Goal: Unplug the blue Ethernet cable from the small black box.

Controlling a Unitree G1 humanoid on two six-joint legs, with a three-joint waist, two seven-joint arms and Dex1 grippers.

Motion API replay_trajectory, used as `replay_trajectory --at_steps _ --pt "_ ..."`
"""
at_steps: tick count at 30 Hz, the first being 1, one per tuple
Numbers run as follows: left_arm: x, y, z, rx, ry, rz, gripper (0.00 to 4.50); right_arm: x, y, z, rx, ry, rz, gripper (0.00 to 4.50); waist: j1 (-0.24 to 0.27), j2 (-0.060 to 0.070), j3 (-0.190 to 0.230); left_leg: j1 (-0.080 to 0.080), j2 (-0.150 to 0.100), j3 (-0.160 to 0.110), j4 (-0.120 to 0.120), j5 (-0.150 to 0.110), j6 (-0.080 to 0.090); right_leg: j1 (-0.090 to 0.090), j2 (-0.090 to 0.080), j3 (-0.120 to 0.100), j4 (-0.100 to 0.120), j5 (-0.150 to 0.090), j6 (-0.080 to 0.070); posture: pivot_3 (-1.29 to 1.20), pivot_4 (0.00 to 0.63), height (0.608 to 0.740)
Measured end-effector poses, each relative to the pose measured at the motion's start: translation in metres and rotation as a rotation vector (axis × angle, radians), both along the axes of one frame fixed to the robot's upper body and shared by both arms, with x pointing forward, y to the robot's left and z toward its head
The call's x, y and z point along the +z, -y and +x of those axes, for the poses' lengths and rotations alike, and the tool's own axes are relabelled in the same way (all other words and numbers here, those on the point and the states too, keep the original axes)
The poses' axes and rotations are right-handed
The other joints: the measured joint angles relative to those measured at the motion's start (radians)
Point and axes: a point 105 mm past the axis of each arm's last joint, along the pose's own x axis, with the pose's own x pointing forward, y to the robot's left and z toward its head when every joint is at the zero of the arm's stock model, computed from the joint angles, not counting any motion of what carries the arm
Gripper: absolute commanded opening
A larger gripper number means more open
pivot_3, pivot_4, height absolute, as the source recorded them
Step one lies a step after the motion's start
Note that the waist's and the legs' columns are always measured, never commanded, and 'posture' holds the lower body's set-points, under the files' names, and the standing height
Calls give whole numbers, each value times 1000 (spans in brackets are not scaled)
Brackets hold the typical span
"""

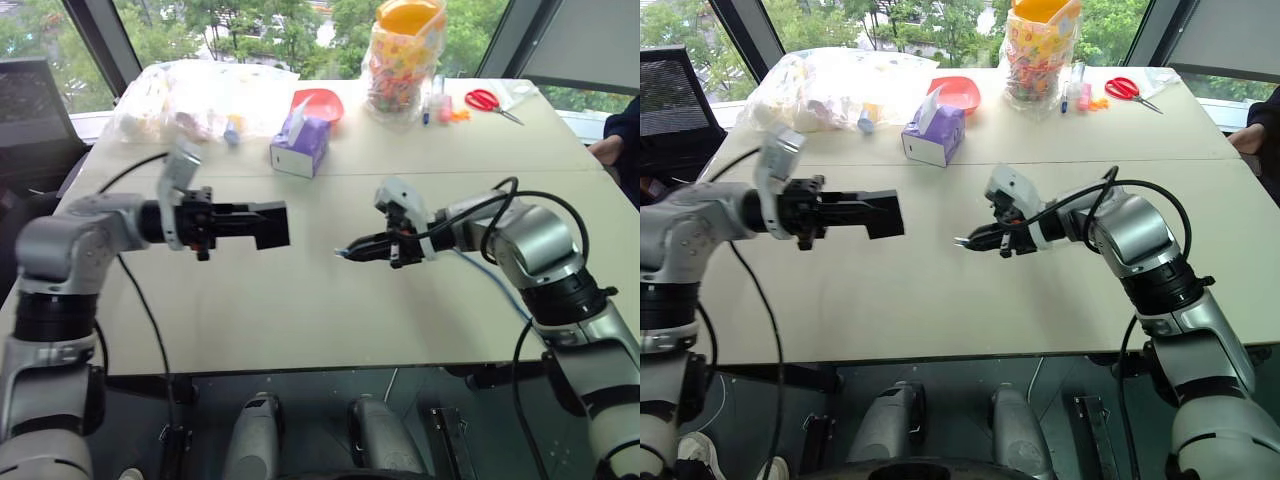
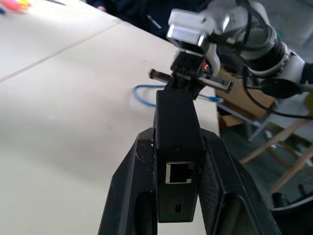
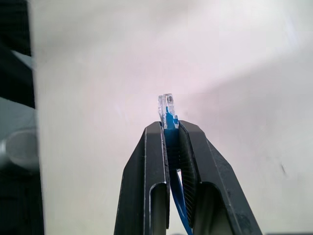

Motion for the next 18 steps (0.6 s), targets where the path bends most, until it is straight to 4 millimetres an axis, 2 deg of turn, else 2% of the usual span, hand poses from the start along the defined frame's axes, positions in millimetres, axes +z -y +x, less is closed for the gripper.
replay_trajectory --at_steps 2,6,9,11,13,16,18 --pt "-6 -1 -2 -6 -16 3 496 5 4 7 -24 45 8 45 0 0 0 0 0 0 0 0 0 0 0 0 0 0 0 0 150 735" --pt "-22 0 -1 4 -2 53 496 21 13 46 -193 183 38 45 0 0 0 0 0 0 1 0 0 0 0 0 0 0 0 0 150 735" --pt "-34 19 7 21 55 50 496 27 11 72 -305 271 32 45 5 0 0 0 0 0 1 0 0 0 0 0 0 0 0 0 150 735" --pt "-43 35 13 37 82 28 496 21 9 84 -356 293 1 890 9 0 0 -2 0 0 1 0 0 0 0 0 -1 0 1 0 150 735" --pt "-51 41 26 107 102 20 496 10 10 90 -397 280 -25 1678 7 0 0 -3 0 0 1 0 0 -1 0 0 -1 2 4 0 150 735" --pt "-69 42 52 264 146 32 496 -5 19 98 -481 244 -76 3346 6 0 0 -3 0 0 1 0 0 -1 0 0 -1 2 4 0 150 735" --pt "-82 51 59 297 160 52 496 -10 23 100 -520 231 -105 4363 6 0 0 -3 0 0 1 0 0 -1 0 0 -1 2 4 0 150 735"
